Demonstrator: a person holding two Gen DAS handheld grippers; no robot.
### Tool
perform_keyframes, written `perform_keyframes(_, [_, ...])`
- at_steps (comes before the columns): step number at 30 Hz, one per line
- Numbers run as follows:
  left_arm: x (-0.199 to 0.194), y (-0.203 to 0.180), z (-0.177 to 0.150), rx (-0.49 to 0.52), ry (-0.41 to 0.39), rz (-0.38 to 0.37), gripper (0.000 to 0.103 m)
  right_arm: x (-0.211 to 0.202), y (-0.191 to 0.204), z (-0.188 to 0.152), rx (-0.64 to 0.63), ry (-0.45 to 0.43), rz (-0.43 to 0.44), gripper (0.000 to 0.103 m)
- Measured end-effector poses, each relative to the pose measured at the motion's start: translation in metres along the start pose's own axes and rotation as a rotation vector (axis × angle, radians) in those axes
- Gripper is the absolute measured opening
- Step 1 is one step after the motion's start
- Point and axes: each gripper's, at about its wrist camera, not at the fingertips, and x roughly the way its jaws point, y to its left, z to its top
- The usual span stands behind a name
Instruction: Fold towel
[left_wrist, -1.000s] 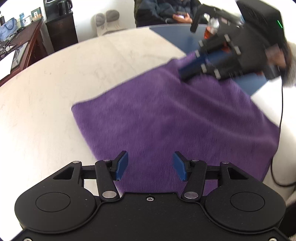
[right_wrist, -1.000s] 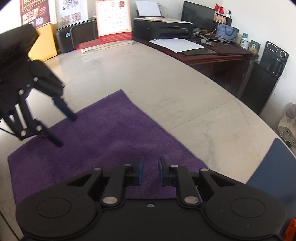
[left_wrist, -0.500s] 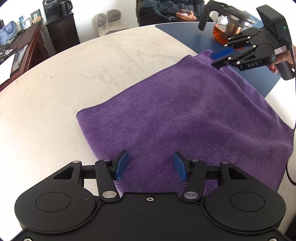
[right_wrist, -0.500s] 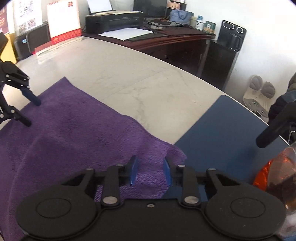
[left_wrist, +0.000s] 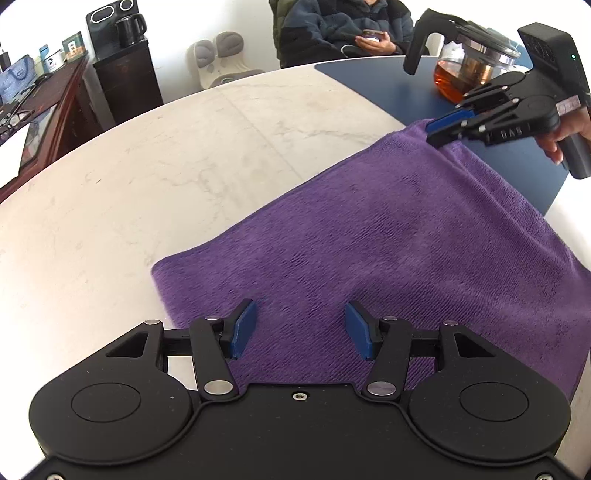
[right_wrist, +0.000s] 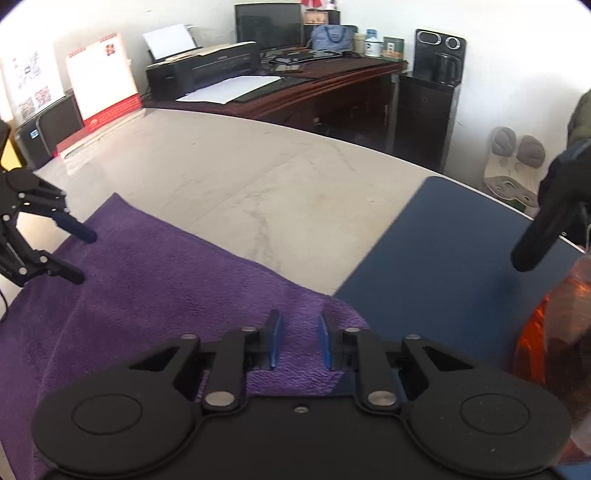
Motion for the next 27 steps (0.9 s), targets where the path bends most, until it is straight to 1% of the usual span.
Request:
perform_keyframes(2, [-0.001, 0.004, -0.001, -0.011, 0.005, 0.007, 0.054, -0.002, -0.01, -0.002, 0.065, -0.001, -0.019, 0.005])
perform_keyframes(4, [-0.004, 0.003, -0.001, -0.023, 0.008, 0.019, 0.053, -0.003, -0.007, -0.003, 0.041, 0.007, -0.049, 0.005])
perform_keyframes(5, [-0.006, 0.002, 0.0, -0.03, 0.009, 0.026, 0.053, -0.005, -0.001, -0.002, 0.026, 0.015, -0.071, 0.008])
perform_keyframes(7, [-0.01, 0.0, 0.001, -0.043, 0.011, 0.041, 0.053, -0.014, 0.012, 0.0, -0.011, 0.006, -0.083, 0.008])
perform_keyframes(8, [-0.014, -0.003, 0.0, -0.048, 0.005, 0.036, 0.053, -0.019, 0.019, 0.0, -0.022, -0.004, -0.068, 0.008])
perform_keyframes(10, [-0.027, -0.015, -0.003, -0.047, -0.022, -0.002, 0.053, -0.029, 0.041, -0.002, -0.063, -0.007, -0.027, 0.008])
perform_keyframes(12, [-0.033, -0.03, -0.009, -0.026, -0.027, -0.027, 0.053, -0.033, 0.066, -0.012, -0.139, 0.027, -0.006, 0.008])
perform_keyframes(14, [-0.034, -0.051, -0.022, 0.006, -0.001, -0.053, 0.053, -0.034, 0.079, -0.026, -0.171, 0.064, 0.004, 0.008])
perform_keyframes(15, [-0.032, -0.057, -0.028, 0.016, 0.013, -0.057, 0.053, -0.035, 0.082, -0.033, -0.179, 0.08, -0.005, 0.008])
perform_keyframes(16, [-0.03, -0.063, -0.035, 0.031, 0.032, -0.053, 0.053, -0.037, 0.083, -0.043, -0.19, 0.086, -0.024, 0.007])
perform_keyframes(17, [-0.029, -0.07, -0.044, 0.056, 0.038, -0.036, 0.054, -0.042, 0.082, -0.05, -0.196, 0.073, -0.039, 0.007])
perform_keyframes(18, [-0.03, -0.073, -0.052, 0.066, 0.029, -0.02, 0.054, -0.046, 0.078, -0.053, -0.18, 0.071, -0.052, 0.007])
perform_keyframes(21, [-0.036, -0.065, -0.061, 0.03, 0.033, -0.013, 0.054, -0.058, 0.066, -0.06, -0.163, 0.082, -0.127, 0.008])
perform_keyframes(24, [-0.039, -0.058, -0.062, 0.004, 0.048, 0.012, 0.053, -0.067, 0.06, -0.064, -0.136, 0.086, -0.178, 0.008])
perform_keyframes(25, [-0.042, -0.058, -0.061, -0.002, 0.051, 0.022, 0.053, -0.073, 0.063, -0.065, -0.132, 0.071, -0.182, 0.008])
perform_keyframes(27, [-0.053, -0.061, -0.057, -0.009, 0.022, 0.019, 0.053, -0.087, 0.072, -0.067, -0.115, 0.031, -0.162, 0.008])
